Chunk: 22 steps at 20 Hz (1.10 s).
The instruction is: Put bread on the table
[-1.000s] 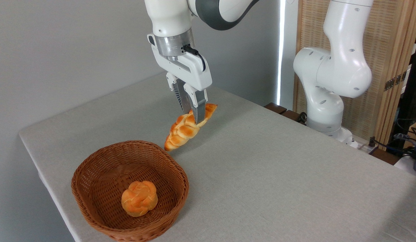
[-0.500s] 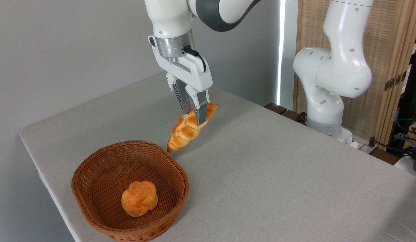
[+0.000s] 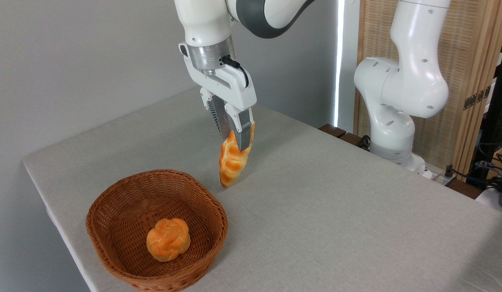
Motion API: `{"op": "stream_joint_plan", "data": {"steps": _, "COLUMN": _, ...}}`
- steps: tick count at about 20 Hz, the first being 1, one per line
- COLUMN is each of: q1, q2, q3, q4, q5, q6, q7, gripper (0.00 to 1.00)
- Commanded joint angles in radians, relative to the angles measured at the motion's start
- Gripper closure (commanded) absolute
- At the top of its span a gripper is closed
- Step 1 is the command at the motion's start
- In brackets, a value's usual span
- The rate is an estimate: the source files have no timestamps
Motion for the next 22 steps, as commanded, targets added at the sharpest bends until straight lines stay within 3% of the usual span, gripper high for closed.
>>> {"op": "stream_joint_plan", "data": {"steps": 1, "q1": -0.005, "q2": -0.01, "q3": 0.005, "q4": -0.009, "q5": 0.002, "q6": 0.012, "q7": 0.018, "gripper": 0.0}}
{"op": "stream_joint_plan", "data": {"steps": 9, "q1": 0.0, "q2": -0.01, "q3": 0.006, "q4": 0.007, "q5": 0.005, "q6": 0.009, "q7": 0.006, "gripper": 0.0}}
{"op": "stream_joint_plan", "data": {"steps": 17, "q1": 0.009, "q2": 0.073, "q3": 0.055, "q4": 0.28, "q5": 0.006, "q6": -0.048, "q7": -0.004, "gripper": 0.0}}
{"op": "stream_joint_plan", "data": {"steps": 22, "q1": 0.009, "q2": 0.166, "q3": 0.063, "q4": 0.414, "q5": 0.087, "q6": -0.105, "q7": -0.005, "gripper": 0.0}}
